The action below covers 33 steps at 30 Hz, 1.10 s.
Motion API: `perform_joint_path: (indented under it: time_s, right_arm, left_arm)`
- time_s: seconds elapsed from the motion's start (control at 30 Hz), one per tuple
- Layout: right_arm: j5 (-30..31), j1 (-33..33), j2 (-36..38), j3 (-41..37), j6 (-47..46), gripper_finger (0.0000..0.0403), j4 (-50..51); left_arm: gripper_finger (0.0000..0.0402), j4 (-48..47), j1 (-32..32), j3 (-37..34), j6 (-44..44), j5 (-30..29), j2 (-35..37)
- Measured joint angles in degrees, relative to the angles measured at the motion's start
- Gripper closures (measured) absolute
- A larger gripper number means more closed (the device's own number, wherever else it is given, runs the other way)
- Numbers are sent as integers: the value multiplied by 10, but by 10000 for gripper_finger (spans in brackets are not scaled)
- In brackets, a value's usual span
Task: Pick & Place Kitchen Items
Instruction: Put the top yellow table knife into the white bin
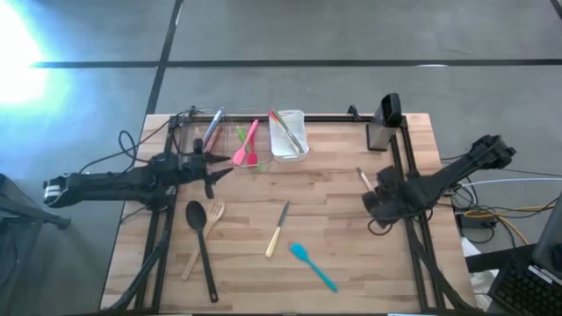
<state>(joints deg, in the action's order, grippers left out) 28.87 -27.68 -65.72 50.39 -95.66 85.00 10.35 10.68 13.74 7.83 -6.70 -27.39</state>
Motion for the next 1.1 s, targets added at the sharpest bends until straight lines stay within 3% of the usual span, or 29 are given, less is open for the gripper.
perform_joint_path:
  time_s: [0.27,0.73,1.1]
  right_arm:
    - [-78,0,39,-40,-4,301,-3]
    - [-199,0,16,-57,-16,292,-3]
    - [-223,1,6,-80,10,263,-84]
  left_arm:
    - [238,-6,0,0,14,0,-2]
    - [238,-7,0,0,12,0,-2]
    - [238,-11,0,0,12,0,-1]
